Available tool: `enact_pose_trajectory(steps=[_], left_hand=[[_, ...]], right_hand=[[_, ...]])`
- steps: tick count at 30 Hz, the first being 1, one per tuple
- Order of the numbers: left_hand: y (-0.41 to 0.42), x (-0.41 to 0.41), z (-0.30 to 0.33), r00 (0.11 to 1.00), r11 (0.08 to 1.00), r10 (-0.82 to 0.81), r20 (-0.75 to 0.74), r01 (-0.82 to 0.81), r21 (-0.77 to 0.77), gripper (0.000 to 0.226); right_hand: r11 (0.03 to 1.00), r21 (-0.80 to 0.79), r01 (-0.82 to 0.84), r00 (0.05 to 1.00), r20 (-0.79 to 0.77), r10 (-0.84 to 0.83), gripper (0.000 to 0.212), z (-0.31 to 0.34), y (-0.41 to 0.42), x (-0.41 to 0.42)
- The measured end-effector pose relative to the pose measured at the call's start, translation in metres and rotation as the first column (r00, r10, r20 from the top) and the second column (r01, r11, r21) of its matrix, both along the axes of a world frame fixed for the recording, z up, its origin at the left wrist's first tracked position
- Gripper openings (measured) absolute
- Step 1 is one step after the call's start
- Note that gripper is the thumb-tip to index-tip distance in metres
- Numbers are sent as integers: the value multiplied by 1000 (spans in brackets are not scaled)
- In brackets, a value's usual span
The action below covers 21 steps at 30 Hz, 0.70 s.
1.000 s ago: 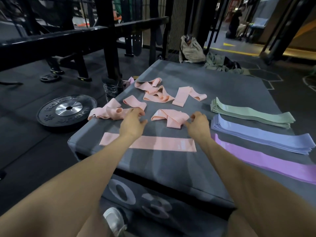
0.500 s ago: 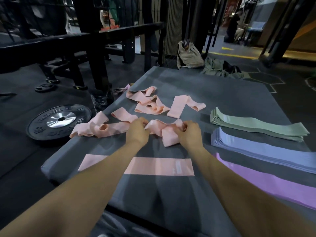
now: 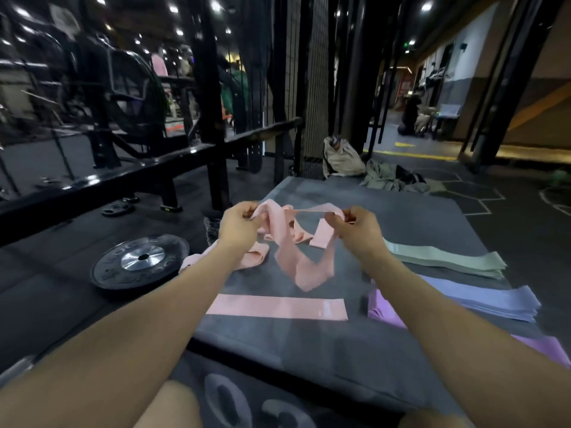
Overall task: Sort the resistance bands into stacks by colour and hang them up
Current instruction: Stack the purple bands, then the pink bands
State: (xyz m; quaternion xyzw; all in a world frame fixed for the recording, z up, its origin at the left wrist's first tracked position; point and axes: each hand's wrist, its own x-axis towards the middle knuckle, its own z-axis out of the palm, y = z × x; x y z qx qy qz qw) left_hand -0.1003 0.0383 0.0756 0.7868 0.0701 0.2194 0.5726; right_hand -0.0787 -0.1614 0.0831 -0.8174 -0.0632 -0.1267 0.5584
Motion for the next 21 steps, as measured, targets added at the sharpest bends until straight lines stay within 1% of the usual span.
enact_pose_trajectory(steps=[2, 4, 6, 8, 9, 10, 11, 12, 13, 16, 19, 21], left_hand=[[1, -18, 9, 999, 998, -38, -17, 37, -41, 9], [0, -36, 14, 997, 996, -79, -18, 78, -46, 12], [-4, -52, 19, 996, 995, -87, -16, 87, -42, 18], [-6, -64, 23, 996, 995, -94, -4, 93, -35, 20], [-7, -69, 24, 995, 994, -100, 3, 100, -35, 19], [-9, -74, 26, 994, 993, -111, 3, 111, -36, 19], [-11, -79, 27, 993, 992, -121, -2, 121, -35, 20], [-13, -83, 27, 991, 991, -134, -8, 134, -32, 21], [-15, -85, 28, 989, 989, -145, -15, 145, -25, 23], [-22, -90, 28, 981, 982, -191, -14, 191, 2, 25], [-30, -94, 30, 974, 974, -228, -9, 228, -4, 20], [-32, -95, 33, 961, 961, -277, -18, 276, -27, 20]], right_hand=[[999, -14, -36, 999, -10, 36, 23, 11, -1, -14], [993, -84, -84, 996, -39, 81, 20, 17, 0, -28], [983, -135, -128, 989, -92, 116, 18, 13, -1, -39], [974, -163, -158, 979, -152, 133, 22, 7, -2, -47], [965, -196, -172, 974, -179, 138, 26, 5, -2, -52], [954, -237, -183, 971, -193, 138, 35, 3, -3, -56], [943, -279, -181, 972, -197, 128, 49, 3, -3, -61], [938, -302, -173, 976, -179, 123, 60, 4, -2, -66], [939, -298, -173, 980, -148, 134, 63, 6, -1, -72], [932, -191, -307, 951, -96, 294, 47, 14, 9, -88], [898, -256, -358, 932, -47, 358, 36, 15, 17, -95], [896, -257, -362, 928, -4, 373, 22, 17, 19, -97]])
